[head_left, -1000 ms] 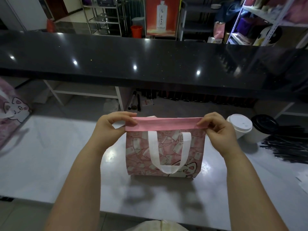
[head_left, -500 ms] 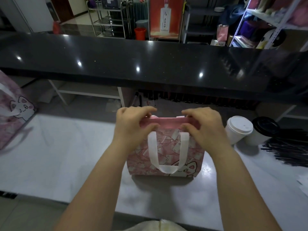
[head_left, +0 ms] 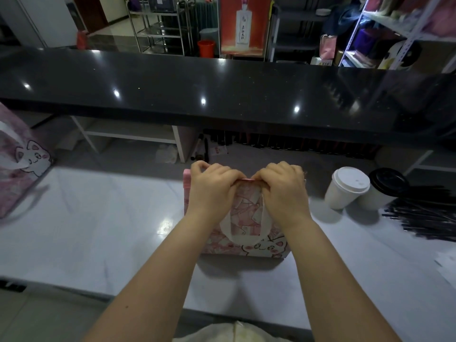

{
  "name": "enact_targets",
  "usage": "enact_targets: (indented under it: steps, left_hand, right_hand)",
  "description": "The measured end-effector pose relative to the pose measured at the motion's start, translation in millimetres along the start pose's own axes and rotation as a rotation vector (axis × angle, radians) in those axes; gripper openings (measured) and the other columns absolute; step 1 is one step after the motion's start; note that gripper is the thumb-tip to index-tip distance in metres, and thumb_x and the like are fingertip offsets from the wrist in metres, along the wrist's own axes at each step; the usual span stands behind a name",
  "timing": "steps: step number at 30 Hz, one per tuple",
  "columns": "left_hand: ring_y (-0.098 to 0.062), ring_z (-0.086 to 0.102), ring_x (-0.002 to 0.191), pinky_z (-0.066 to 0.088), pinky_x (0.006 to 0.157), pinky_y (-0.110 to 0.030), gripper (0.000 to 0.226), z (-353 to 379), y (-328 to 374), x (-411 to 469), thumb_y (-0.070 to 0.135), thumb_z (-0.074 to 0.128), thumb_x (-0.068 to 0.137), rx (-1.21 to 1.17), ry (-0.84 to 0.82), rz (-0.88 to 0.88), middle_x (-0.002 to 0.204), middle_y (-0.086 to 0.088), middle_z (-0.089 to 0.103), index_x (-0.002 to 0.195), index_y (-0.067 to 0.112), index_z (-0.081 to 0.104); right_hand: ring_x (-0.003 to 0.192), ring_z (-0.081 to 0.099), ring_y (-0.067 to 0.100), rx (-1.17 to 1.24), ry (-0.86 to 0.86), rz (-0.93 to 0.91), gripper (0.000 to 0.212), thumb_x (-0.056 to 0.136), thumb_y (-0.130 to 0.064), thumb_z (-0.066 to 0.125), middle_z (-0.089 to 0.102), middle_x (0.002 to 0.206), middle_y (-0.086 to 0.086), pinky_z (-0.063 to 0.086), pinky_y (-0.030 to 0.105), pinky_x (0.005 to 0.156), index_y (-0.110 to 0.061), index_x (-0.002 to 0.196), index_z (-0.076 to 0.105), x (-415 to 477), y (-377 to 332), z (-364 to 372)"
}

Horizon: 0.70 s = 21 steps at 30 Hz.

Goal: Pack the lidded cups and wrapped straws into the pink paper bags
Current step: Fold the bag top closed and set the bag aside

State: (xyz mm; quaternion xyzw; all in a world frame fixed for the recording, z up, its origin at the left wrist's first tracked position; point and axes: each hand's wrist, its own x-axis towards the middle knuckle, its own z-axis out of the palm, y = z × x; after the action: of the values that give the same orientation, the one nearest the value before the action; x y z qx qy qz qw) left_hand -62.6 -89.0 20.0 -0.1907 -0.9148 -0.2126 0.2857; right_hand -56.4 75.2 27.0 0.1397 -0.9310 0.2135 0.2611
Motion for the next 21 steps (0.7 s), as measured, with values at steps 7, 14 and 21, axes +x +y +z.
enact_targets:
  steps: [7, 14, 21]
  left_hand:
    - [-0.016, 0.064, 0.087, 0.029, 0.085, -0.039, 0.010, -14, -29, -15, 0.018, 0.066, 0.088, 0.036, 0.060, -0.082, 0.089, 0.011, 0.072, 0.092, 0.022, 0.074]
    - [-0.019, 0.065, 0.077, 0.028, 0.084, -0.037, 0.004, -14, -36, -14, 0.019, 0.070, 0.086, 0.077, 0.056, -0.124, 0.079, 0.007, 0.072, 0.085, 0.018, 0.073]
    - [-0.021, 0.064, 0.083, 0.029, 0.089, -0.036, 0.018, -28, -60, -19, 0.002, 0.067, 0.086, 0.009, -0.022, -0.174, 0.087, 0.003, 0.073, 0.094, 0.016, 0.074]
  right_hand:
    - [0.087, 0.057, 0.013, 0.007, -0.074, 0.095, 0.011, 0.087, -0.015, 0.066, 0.068, 0.089, -0.013, 0.025, 0.029, 0.084, -0.025, 0.090, 0.070, -2, 31, -15]
    - [0.079, 0.059, 0.017, 0.011, 0.007, 0.061, 0.017, 0.085, -0.004, 0.065, 0.068, 0.080, -0.008, 0.023, 0.028, 0.081, -0.019, 0.084, 0.072, -3, 29, -11]
    - [0.080, 0.050, 0.010, 0.077, -0.054, 0.150, 0.017, 0.085, -0.003, 0.062, 0.062, 0.079, -0.011, 0.046, 0.045, 0.085, -0.016, 0.088, 0.073, -2, 52, -24]
